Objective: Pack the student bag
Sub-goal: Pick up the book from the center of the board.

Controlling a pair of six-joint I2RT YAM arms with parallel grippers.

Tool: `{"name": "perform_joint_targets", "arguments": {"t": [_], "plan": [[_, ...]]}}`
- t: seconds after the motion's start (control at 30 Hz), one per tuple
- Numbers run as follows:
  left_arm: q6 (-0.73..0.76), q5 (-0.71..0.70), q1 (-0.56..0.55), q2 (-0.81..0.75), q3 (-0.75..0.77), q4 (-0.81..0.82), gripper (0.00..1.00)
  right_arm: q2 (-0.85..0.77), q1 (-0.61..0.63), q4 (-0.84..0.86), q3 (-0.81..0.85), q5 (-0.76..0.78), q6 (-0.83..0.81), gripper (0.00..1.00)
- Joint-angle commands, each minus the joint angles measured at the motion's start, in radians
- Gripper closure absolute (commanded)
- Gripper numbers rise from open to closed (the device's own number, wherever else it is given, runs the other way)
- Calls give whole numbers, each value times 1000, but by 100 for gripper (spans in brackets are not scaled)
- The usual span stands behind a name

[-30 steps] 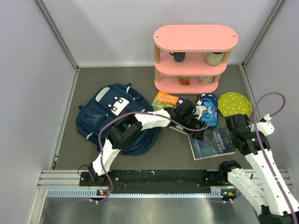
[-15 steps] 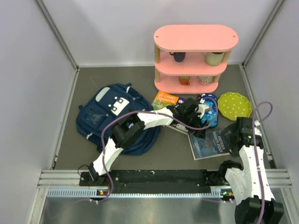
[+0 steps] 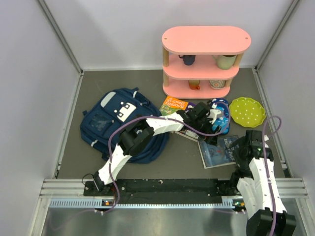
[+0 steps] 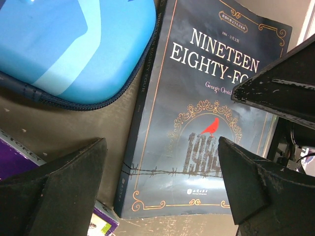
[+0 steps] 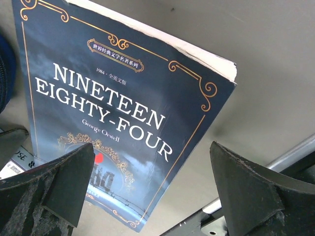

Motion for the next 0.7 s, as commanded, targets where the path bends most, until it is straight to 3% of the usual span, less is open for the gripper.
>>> {"name": "perform_joint_targets", "arguments": {"t": [0.0, 0.1, 0.17, 0.4, 0.43, 0.5, 0.63, 0.67], "plan": [[4, 33, -3, 30, 9, -13, 2, 19, -12, 75, -37, -18, 12, 1], [-13, 53, -9, 41, 7, -4, 4, 13, -12, 106, -75, -29, 31, 2], [-13, 56, -15, 48, 6, -4, 5, -6, -12, 128, -92, -27, 39, 16], [-15, 74, -34, 61, 1, -6, 6, -165, -11, 128, -75, -32, 45, 46], [-15, 76, -35, 64, 3, -7, 6, -191, -12, 128, -71, -33, 45, 54], [-16, 82, -35, 67, 7, -6, 7, -205, -11, 128, -63, -46, 37, 60], [-16, 88, -35, 70, 12, -6, 8, -205, -12, 129, -45, -46, 22, 88], [-16, 90, -35, 70, 12, -9, 8, -208, -10, 128, -37, -70, 22, 90]]}}
